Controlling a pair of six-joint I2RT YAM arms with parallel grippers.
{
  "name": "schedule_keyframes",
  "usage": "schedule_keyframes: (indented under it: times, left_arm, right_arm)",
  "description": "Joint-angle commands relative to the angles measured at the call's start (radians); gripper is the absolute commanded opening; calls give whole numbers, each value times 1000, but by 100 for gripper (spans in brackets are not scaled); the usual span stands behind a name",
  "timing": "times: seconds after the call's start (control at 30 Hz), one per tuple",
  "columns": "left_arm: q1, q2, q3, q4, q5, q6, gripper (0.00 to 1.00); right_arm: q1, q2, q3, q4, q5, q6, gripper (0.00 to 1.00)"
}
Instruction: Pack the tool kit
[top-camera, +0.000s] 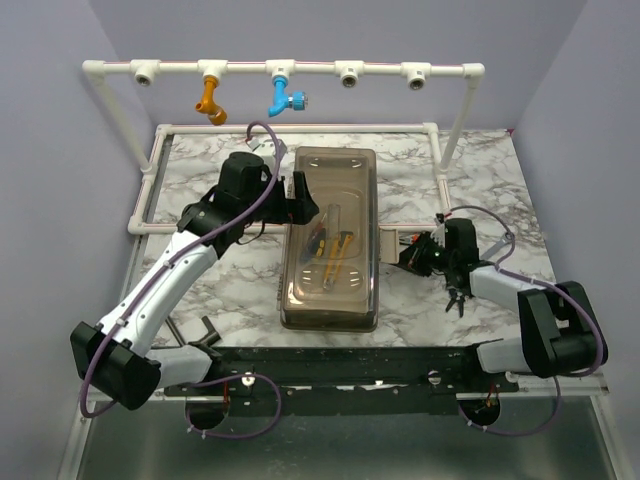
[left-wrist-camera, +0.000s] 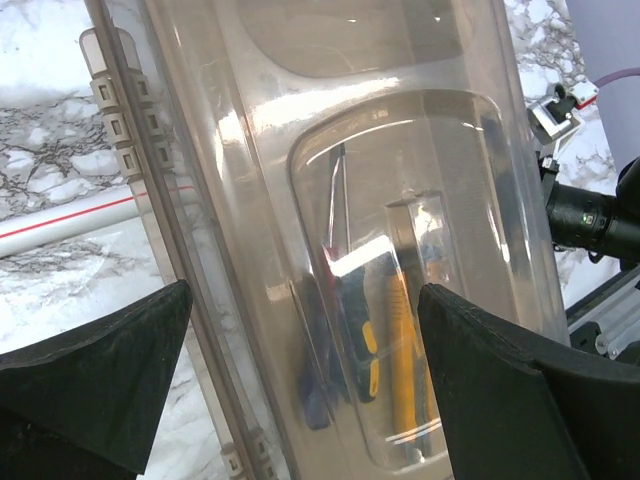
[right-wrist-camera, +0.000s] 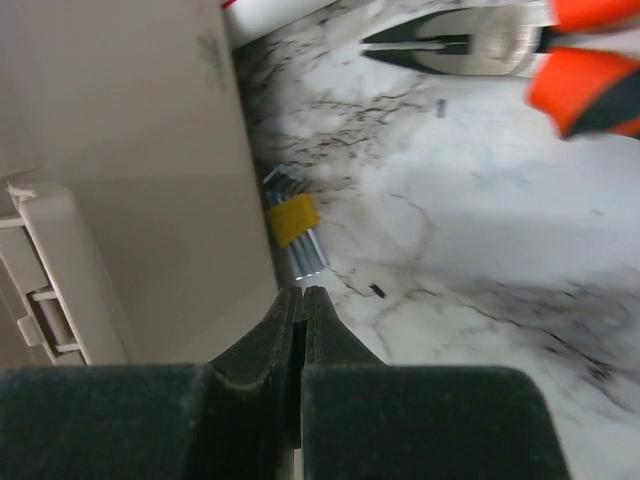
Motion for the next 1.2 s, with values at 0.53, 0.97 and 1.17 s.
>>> schedule_keyframes:
  times: [0.53,0.97,1.17]
  left_arm:
    - [-6,128,-11,56,46,-34,98]
    - [-8,128,-41,79,65,-44,98]
    - [-23,117,-96,124,79,-74,97]
  right_arm:
    - [30,51,-32,694,-506,240,1]
    - [229,-1,399,-395,125,-193,1]
    - [349,88,545,-570,380,-168,1]
